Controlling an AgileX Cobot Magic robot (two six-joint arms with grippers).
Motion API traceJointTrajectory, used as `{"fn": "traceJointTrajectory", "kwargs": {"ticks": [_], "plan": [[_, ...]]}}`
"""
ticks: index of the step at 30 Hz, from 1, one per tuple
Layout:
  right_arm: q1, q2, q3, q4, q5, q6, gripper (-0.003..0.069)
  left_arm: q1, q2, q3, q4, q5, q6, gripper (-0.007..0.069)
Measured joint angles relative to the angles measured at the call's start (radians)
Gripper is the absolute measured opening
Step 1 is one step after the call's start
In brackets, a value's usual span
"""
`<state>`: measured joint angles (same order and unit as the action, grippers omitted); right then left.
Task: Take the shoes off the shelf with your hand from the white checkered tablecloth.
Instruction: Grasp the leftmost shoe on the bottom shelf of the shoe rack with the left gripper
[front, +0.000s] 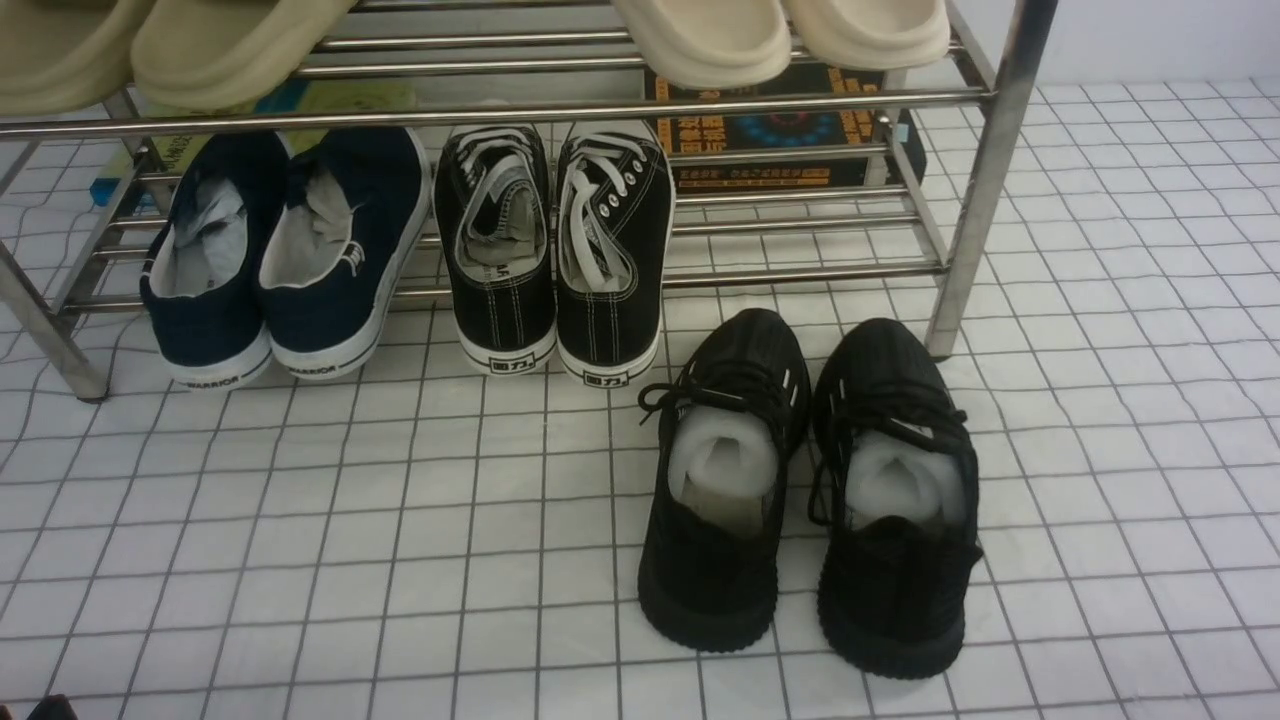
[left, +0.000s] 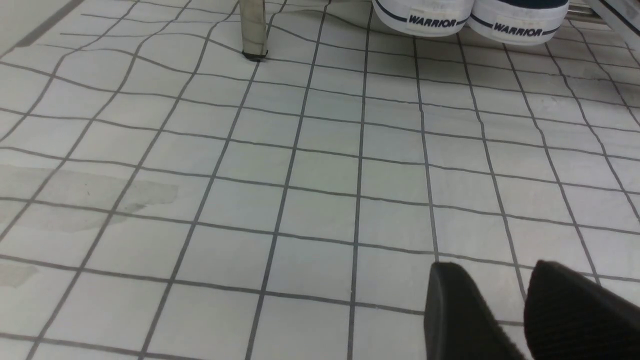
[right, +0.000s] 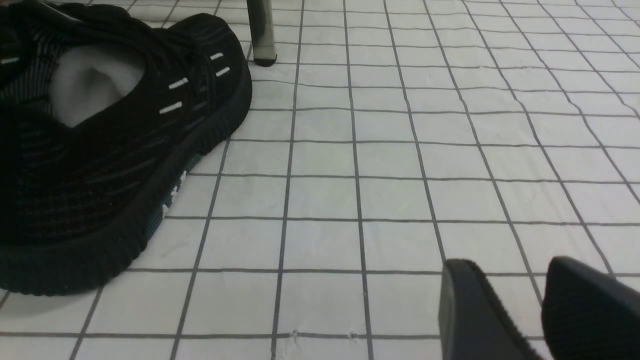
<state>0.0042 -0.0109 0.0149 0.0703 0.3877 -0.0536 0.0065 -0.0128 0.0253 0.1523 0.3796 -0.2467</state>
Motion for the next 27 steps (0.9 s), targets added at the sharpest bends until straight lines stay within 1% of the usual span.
{"fn": "traceJointTrajectory", "kwargs": {"ticks": [11, 14, 16, 17, 18, 20, 21, 23, 27], "plan": [[0.0, 0.0, 0.0, 0.0, 0.0, 0.0, 0.0239, 0.0, 0.0, 0.0, 0.0, 0.0, 0.0, 0.0239], [0.0, 0.0, 0.0, 0.002, 0.0, 0.0, 0.0239, 0.0, 0.0, 0.0, -0.051, -0.001, -0.045, 0.0239], [0.0, 0.0, 0.0, 0.002, 0.0, 0.0, 0.0239, 0.0, 0.0, 0.0, -0.164, -0.004, -0.132, 0.0239], [0.0, 0.0, 0.0, 0.001, 0.0, 0.0, 0.0239, 0.0, 0.0, 0.0, -0.254, -0.005, -0.203, 0.0239], [0.0, 0.0, 0.0, 0.0, 0.0, 0.0, 0.0239, 0.0, 0.0, 0.0, -0.301, -0.005, -0.24, 0.0239], [0.0, 0.0, 0.0, 0.0, 0.0, 0.0, 0.0239, 0.0, 0.0, 0.0, -0.458, -0.002, -0.37, 0.0239], [0.0, 0.0, 0.0, 0.0, 0.0, 0.0, 0.0239, 0.0, 0.0, 0.001, -0.47, -0.002, -0.38, 0.0239], [0.0, 0.0, 0.0, 0.0, 0.0, 0.0, 0.0239, 0.0, 0.0, 0.001, -0.561, 0.0, -0.472, 0.0239], [0.0, 0.0, 0.0, 0.001, 0.0, 0.0, 0.0239, 0.0, 0.0, 0.002, -0.587, -0.046, -0.514, 0.0239]]}}
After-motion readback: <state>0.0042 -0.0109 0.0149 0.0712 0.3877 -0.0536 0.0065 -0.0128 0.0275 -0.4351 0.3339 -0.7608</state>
